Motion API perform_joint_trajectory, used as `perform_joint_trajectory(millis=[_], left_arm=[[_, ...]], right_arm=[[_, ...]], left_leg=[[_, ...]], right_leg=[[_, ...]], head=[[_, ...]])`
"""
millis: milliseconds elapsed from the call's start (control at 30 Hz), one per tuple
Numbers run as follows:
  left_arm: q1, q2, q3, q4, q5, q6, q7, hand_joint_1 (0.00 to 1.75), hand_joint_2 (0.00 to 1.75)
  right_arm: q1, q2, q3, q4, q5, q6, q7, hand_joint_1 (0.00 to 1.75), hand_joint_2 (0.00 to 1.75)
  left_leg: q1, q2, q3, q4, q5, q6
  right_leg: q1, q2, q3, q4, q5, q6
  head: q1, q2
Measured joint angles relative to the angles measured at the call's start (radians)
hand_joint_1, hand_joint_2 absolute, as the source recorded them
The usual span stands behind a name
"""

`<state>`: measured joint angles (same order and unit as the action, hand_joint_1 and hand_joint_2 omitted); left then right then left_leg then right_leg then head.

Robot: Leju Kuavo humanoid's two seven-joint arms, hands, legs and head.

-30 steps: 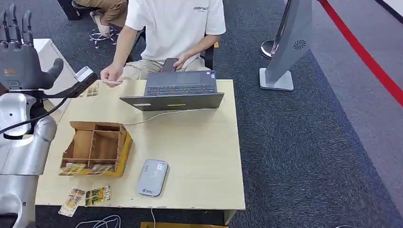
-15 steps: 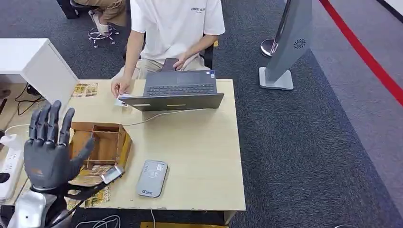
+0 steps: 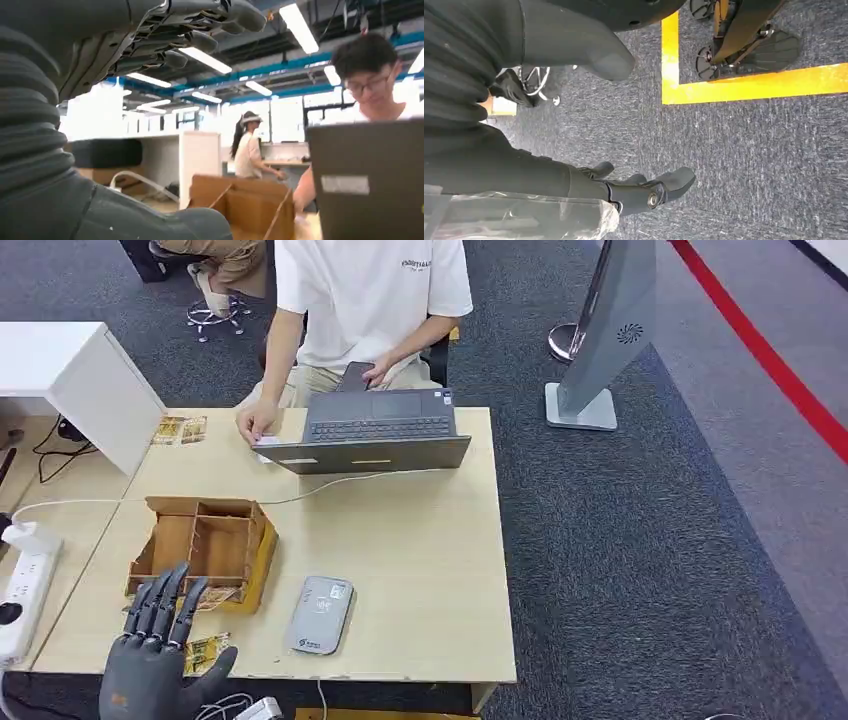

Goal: Pass the card to the sensor for recognition and then transmit it.

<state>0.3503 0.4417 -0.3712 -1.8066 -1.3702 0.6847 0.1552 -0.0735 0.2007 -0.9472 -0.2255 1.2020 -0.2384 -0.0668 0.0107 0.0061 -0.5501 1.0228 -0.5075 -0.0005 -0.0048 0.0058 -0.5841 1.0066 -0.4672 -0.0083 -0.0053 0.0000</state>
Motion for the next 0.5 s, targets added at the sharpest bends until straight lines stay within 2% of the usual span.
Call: perform_joint_trajectory(millis=[33, 133, 267, 500], left_arm=[[0.003, -0.001, 0.0, 0.015, 0.005, 0.0, -0.017, 0.0, 1.75], [0.021, -0.03, 0.051, 0.084, 0.027, 0.003, -0.129, 0.0, 1.75], [0.026, -0.089, 0.173, 0.18, 0.032, 0.003, -0.258, 0.0, 1.75], [-0.003, -0.184, 0.382, 0.314, 0.029, 0.004, -0.413, 0.0, 1.75]], right_arm=[[0.0, 0.0, 0.0, 0.0, 0.001, 0.0, 0.0, 0.0, 1.75], [-0.001, 0.0, 0.0, 0.0, 0.006, 0.001, -0.001, 0.0, 1.75], [-0.001, 0.0, 0.0, 0.001, 0.014, 0.001, 0.0, 0.0, 1.75], [0.0, -0.001, 0.0, 0.005, 0.035, 0.002, 0.002, 0.0, 1.75]], left_leg=[[0.0, 0.0, 0.0, 0.0, 0.0, 0.0], [0.0, 0.0, 0.0, 0.0, 0.0, 0.0], [0.0, 0.0, 0.0, 0.0, 0.0, 0.0], [0.0, -0.002, 0.0, 0.0, 0.0, 0.0]], right_leg=[[0.0, -0.001, 0.0, 0.0, 0.0, 0.0], [0.0, 0.0, 0.0, 0.0, 0.0, 0.0], [0.0, -0.001, 0.0, 0.0, 0.0, 0.0], [0.0, -0.002, 0.0, 0.0, 0.0, 0.0]], head=[[0.0, 0.0], [0.001, 0.0], [0.001, 0.0], [0.001, 0.0]])
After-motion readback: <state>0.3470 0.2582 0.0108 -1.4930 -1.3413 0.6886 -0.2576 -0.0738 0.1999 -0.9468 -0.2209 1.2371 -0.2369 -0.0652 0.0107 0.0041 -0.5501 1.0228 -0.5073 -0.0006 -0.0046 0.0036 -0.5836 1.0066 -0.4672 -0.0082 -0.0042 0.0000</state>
